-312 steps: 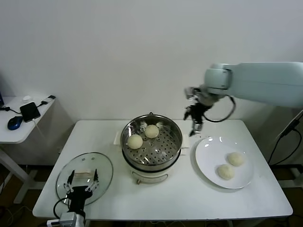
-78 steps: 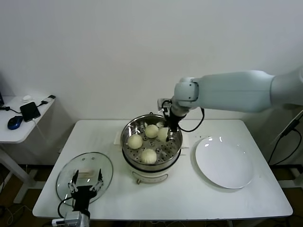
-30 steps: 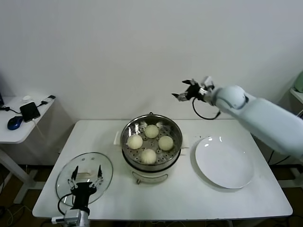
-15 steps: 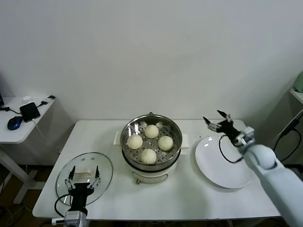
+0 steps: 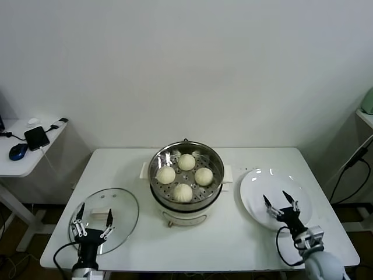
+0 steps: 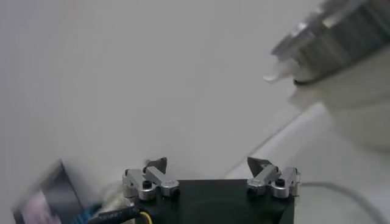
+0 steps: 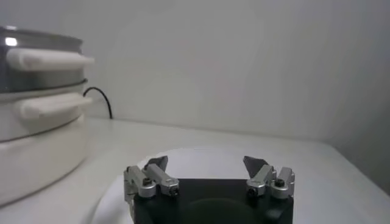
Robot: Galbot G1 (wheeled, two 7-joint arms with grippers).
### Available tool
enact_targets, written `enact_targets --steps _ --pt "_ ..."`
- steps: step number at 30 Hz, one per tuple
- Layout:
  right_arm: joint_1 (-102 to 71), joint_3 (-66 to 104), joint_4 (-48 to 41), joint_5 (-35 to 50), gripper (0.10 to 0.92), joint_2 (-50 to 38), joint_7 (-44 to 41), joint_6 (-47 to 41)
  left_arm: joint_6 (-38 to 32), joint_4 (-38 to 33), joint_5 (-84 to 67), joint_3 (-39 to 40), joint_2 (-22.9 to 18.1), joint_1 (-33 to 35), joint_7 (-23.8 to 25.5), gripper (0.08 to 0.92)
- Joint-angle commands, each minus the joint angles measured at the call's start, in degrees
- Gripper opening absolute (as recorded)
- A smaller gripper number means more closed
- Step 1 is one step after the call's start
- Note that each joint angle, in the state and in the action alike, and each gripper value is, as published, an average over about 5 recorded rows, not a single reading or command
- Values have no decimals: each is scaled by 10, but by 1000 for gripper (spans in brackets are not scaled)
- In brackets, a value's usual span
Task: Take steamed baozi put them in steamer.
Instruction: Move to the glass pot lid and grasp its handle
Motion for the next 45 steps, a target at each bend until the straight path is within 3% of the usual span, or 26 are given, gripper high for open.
enact_targets --steps 1,8,16,38,41,45 --pt "-83 52 44 -57 823 53 29 -21 -26 57 270 -15 41 3 -70 823" --pt "-90 60 64 -55 823 53 36 -33 -9 121 335 -15 69 -9 -91 823" --pt "-89 68 69 -56 823 55 39 -36 29 175 350 -17 72 -45 -102 823" --pt "-80 73 82 -70 823 62 44 -45 89 219 393 -3 56 -122 -75 823" --pt "-80 72 81 -72 823 64 43 -45 94 217 391 1 53 -124 -71 802" --pt "-80 71 80 -75 823 68 42 -45 103 220 390 4 48 -126 -63 701"
